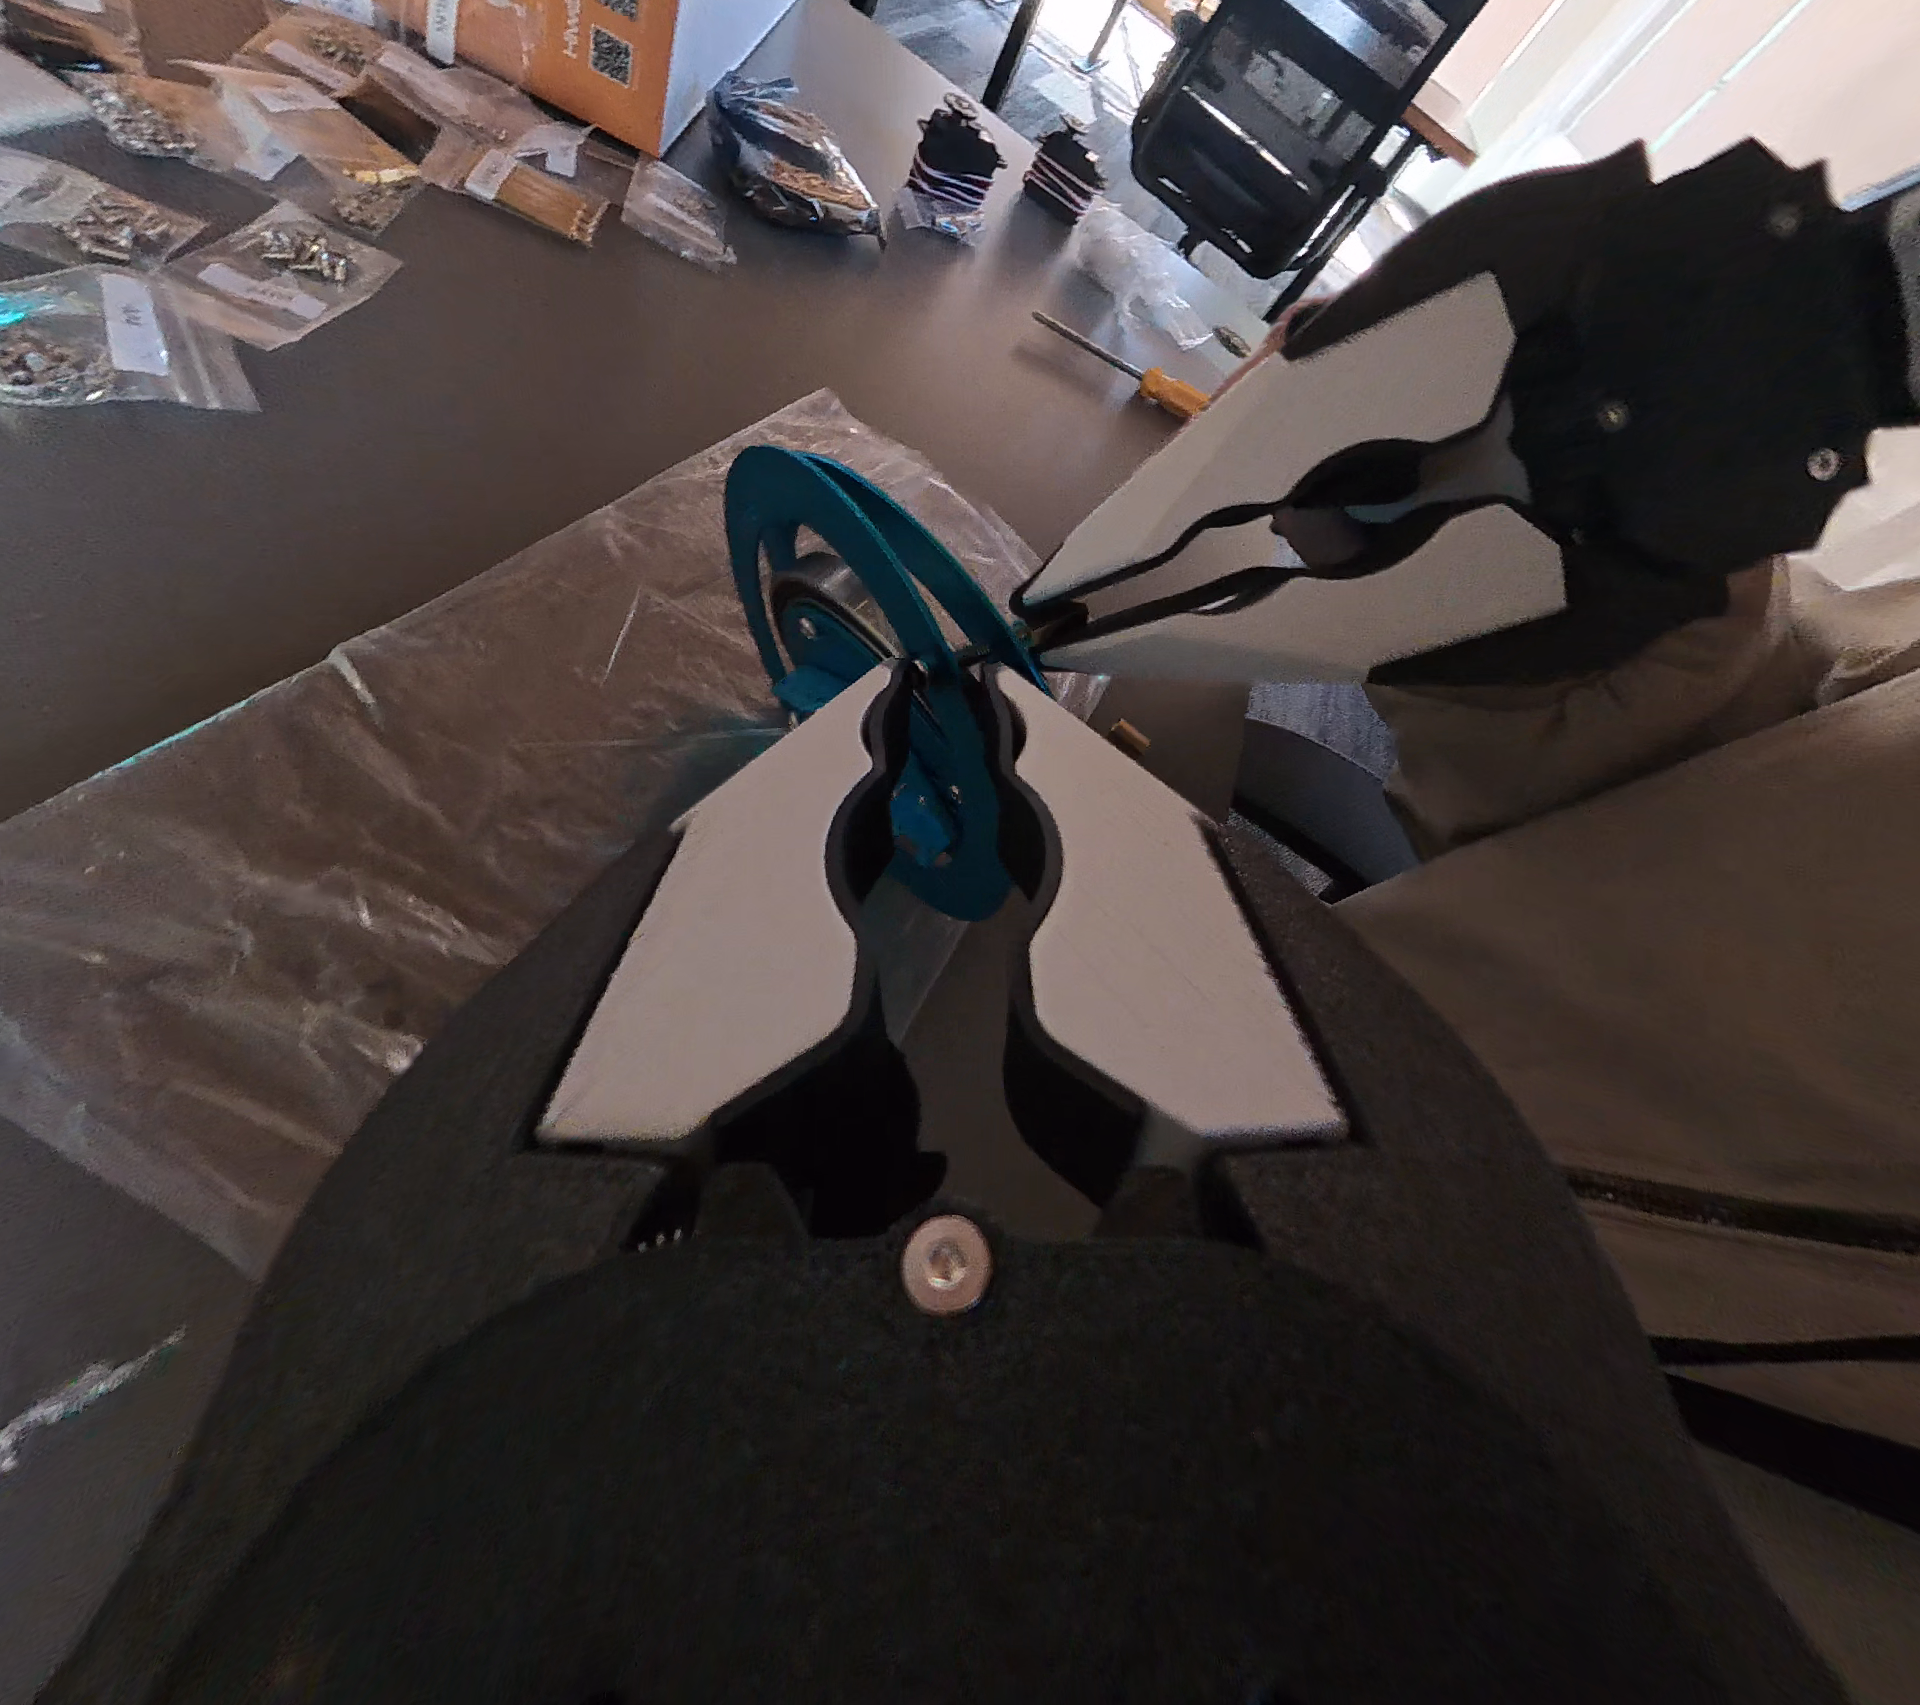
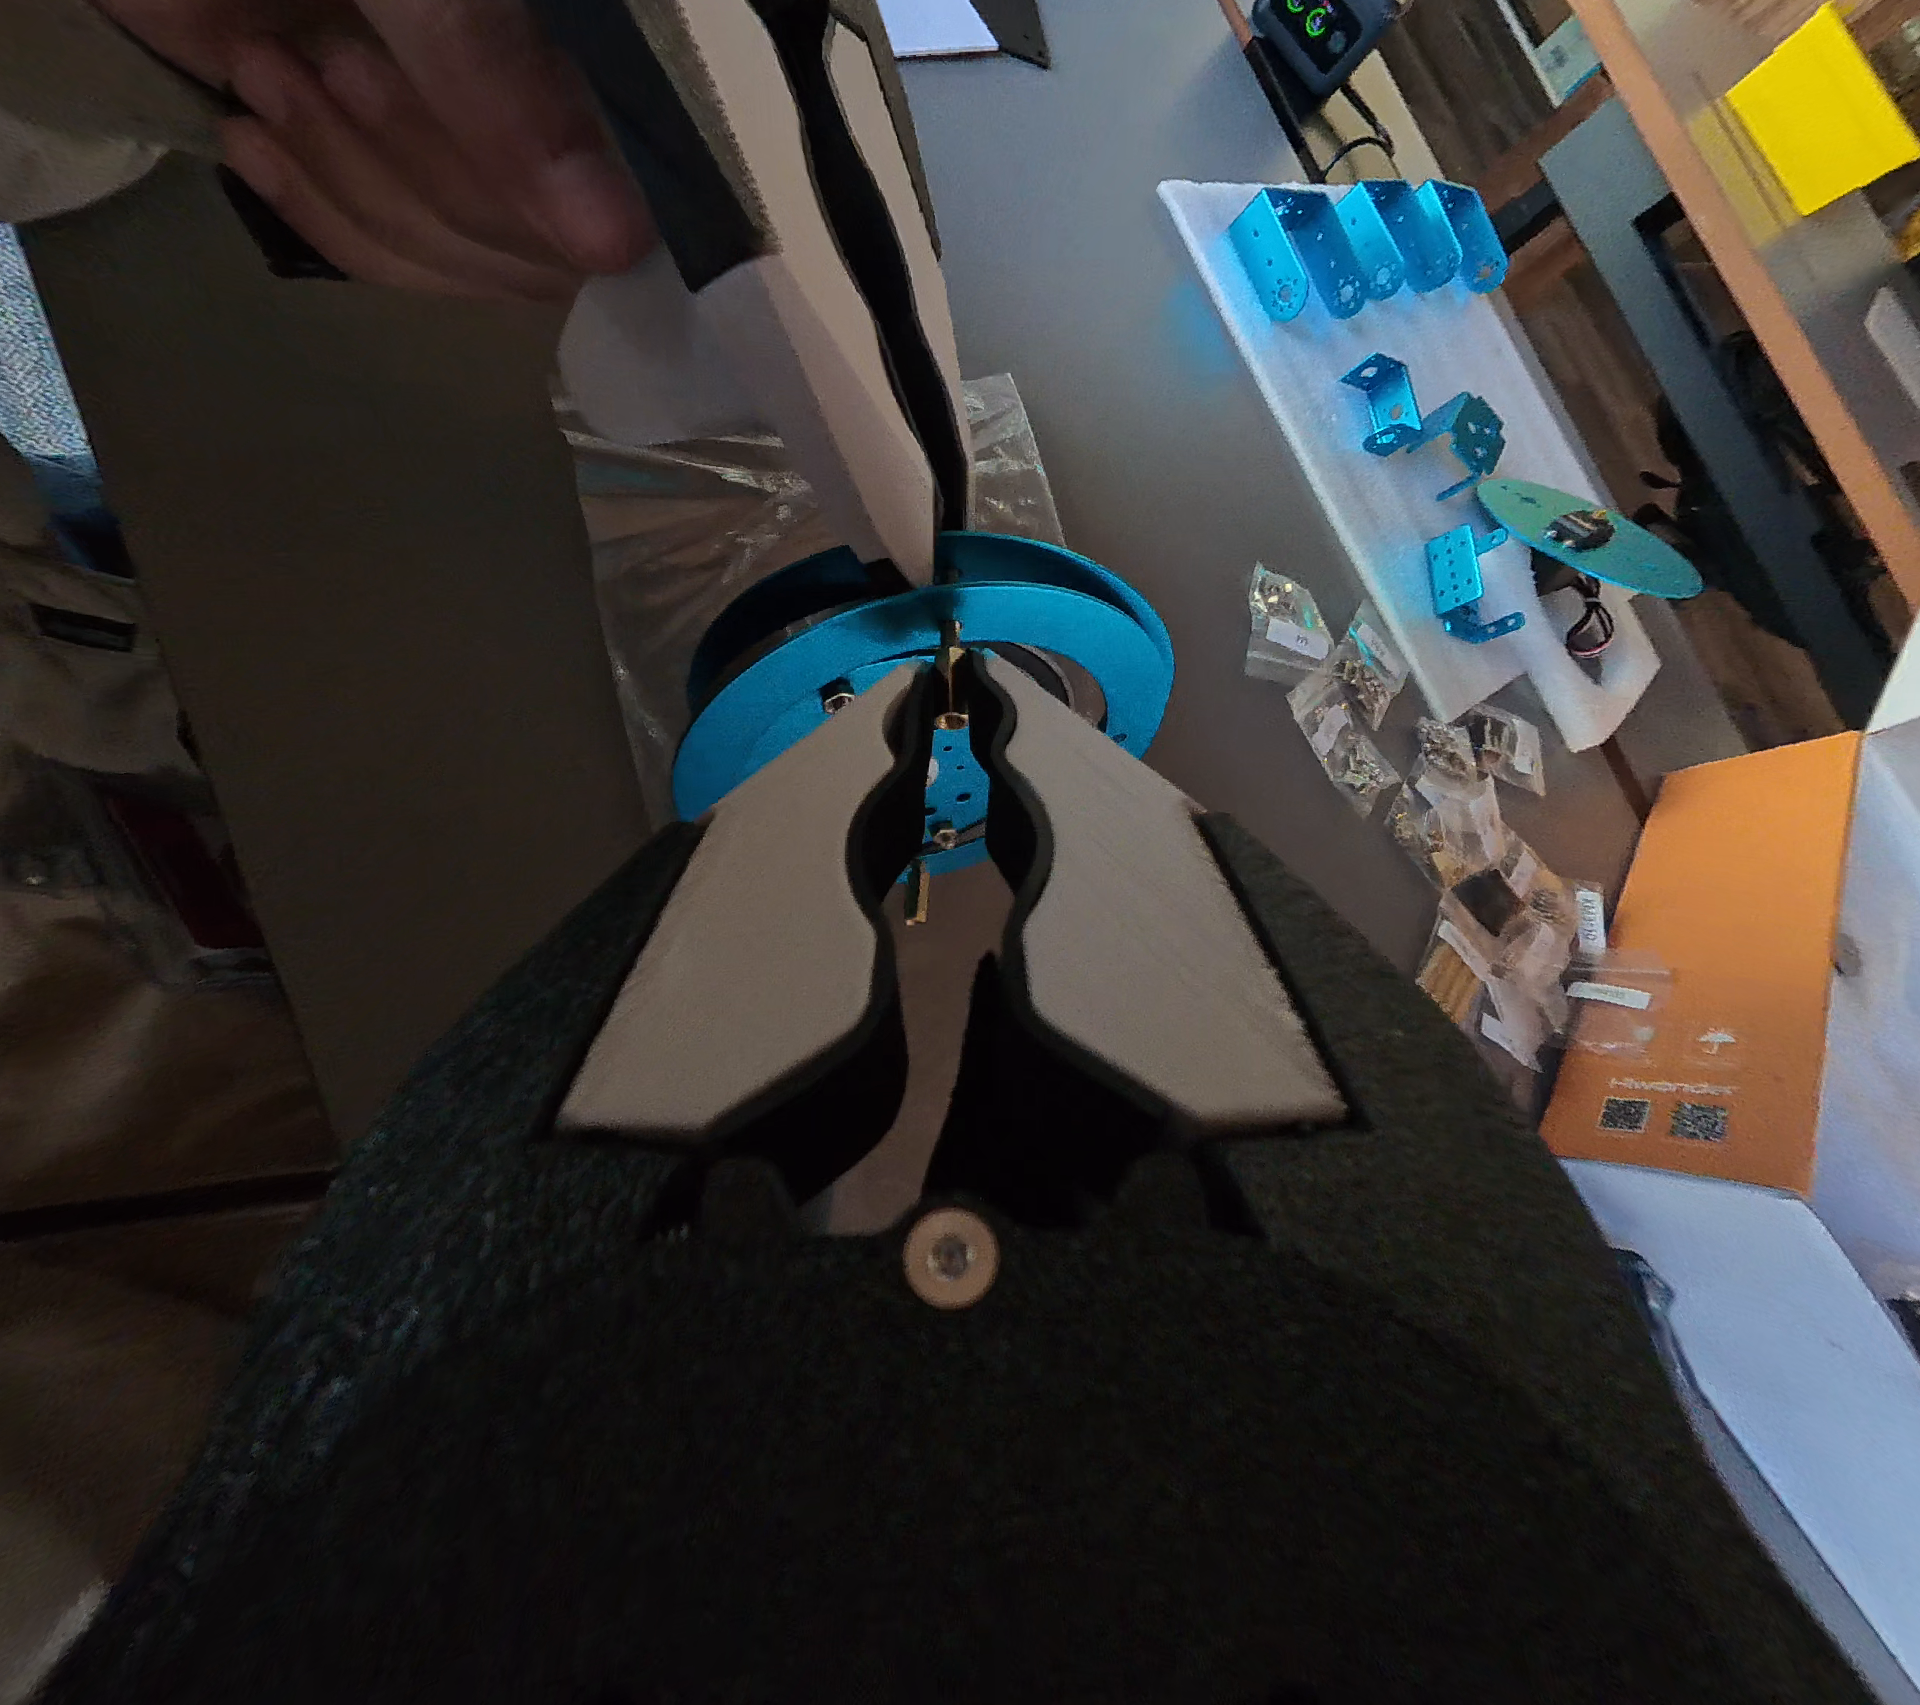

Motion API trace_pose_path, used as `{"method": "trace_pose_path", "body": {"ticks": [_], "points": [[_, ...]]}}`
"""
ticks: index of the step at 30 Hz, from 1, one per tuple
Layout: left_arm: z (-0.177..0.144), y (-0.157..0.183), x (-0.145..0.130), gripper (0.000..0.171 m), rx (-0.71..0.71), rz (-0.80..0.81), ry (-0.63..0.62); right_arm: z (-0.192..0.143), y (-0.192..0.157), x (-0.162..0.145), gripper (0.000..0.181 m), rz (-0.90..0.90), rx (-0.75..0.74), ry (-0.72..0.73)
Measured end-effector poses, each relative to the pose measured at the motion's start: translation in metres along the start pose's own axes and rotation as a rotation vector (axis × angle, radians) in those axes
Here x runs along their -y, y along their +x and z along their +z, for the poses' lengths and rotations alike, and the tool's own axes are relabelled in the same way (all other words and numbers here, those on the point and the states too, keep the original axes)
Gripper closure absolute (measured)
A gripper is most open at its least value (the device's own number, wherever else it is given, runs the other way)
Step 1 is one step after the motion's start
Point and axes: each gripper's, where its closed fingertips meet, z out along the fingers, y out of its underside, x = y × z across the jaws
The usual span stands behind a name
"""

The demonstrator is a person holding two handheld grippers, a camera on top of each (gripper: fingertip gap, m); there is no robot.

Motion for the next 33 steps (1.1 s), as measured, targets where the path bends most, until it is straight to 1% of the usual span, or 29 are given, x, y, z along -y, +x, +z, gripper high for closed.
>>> {"method": "trace_pose_path", "body": {"ticks": [5,12,14,17,19,22,27,30,33], "points": [[-0.003,-0.001,-0.0058,0.162,0.01,-0.018,-0.018,0.0029,-0.0071,0.0038,0.177,-0.064,-0.017,0.031],[-0.0047,-0.0021,-0.0072,0.165,0.043,0.006,-0.018,0.0053,-0.0073,0.0033,0.176,-0.019,-0.01,0.106],[-0.0046,-0.0013,-0.0073,0.166,0.043,0.001,-0.017,0.0048,-0.0093,0.0043,0.172,-0.015,0.002,0.158],[-0.0041,-0.0012,-0.0064,0.165,0.041,-0.01,-0.012,0.0079,-0.0106,0.0046,0.162,0.04,0.028,0.211],[-0.0041,-0.0015,-0.0062,0.165,0.041,-0.014,-0.011,0.0073,-0.0104,0.0075,0.168,0.074,0.044,0.259],[-0.0043,-0.0027,-0.0057,0.166,0.044,-0.019,-0.005,0.0073,-0.0057,0.0054,0.175,0.12,0.054,0.274],[-0.0034,-0.0016,-0.0057,0.166,0.042,-0.004,-0.006,0.0057,-0.0057,0.0042,0.177,0.126,0.062,0.266],[-0.0028,-0.0022,-0.0049,0.166,0.057,0.016,0.013,0.0062,-0.0043,0.0031,0.177,0.277,0.139,0.26],[-0.0026,-0.002,-0.0052,0.166,0.086,0.045,0.026,0.0063,-0.0042,0.0023,0.177,0.518,0.231,0.275]]}}
